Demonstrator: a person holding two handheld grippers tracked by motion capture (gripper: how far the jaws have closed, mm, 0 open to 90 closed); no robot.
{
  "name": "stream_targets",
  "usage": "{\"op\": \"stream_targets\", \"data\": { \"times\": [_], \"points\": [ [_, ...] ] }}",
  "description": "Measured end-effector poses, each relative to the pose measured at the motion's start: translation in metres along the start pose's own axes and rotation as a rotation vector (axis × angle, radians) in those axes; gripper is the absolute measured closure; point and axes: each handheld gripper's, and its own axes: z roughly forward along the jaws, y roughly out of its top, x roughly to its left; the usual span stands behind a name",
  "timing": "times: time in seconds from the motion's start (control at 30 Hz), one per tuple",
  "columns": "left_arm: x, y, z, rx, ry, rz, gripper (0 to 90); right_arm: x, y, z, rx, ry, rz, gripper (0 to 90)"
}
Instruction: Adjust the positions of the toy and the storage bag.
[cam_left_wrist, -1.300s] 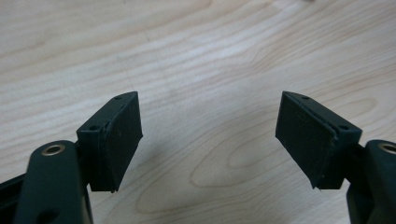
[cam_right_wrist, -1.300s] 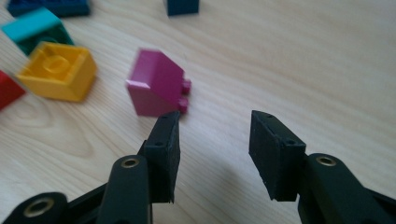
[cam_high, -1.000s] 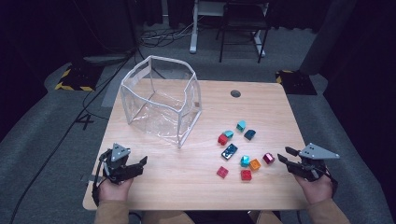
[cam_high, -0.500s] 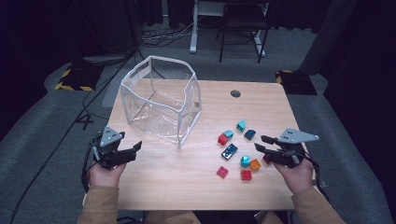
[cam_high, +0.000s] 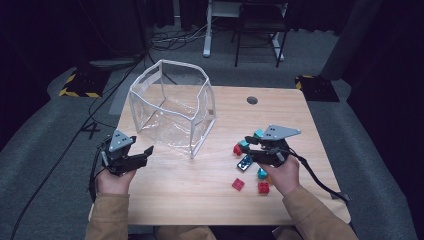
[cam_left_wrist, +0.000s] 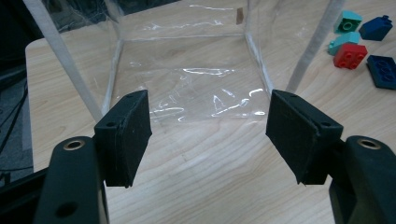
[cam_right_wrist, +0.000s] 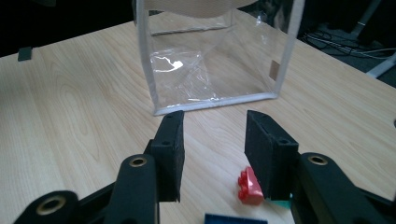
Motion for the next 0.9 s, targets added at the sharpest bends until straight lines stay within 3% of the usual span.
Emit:
{"op": "stream_targets", "data": {
  "times": [0.13,0.4,0.5,0.73,0.9],
  "points": [
    [-0.005,-0.007,-0.002,0.014,0.002,0.009,31.3,0.011,0.013,0.019,0.019,0.009,-0.058,58.3],
    [-0.005,-0.025,-0.003,0.025,-0.011,-0.043,31.6,0.03,0.038,0.057,0.034,0.069,-0.108,59.1],
    [-0.005,-0.029,-0.005,0.024,-0.01,-0.051,31.6,0.031,0.043,0.075,0.038,0.102,-0.083,59.4],
    [-0.005,-0.034,-0.006,0.028,-0.008,-0.067,31.5,0.029,0.043,0.097,-0.001,0.155,-0.019,62.1],
    [-0.006,-0.035,-0.004,0.034,-0.01,-0.065,31.5,0.05,0.052,0.112,0.016,0.138,-0.125,63.5]
  ]
}}
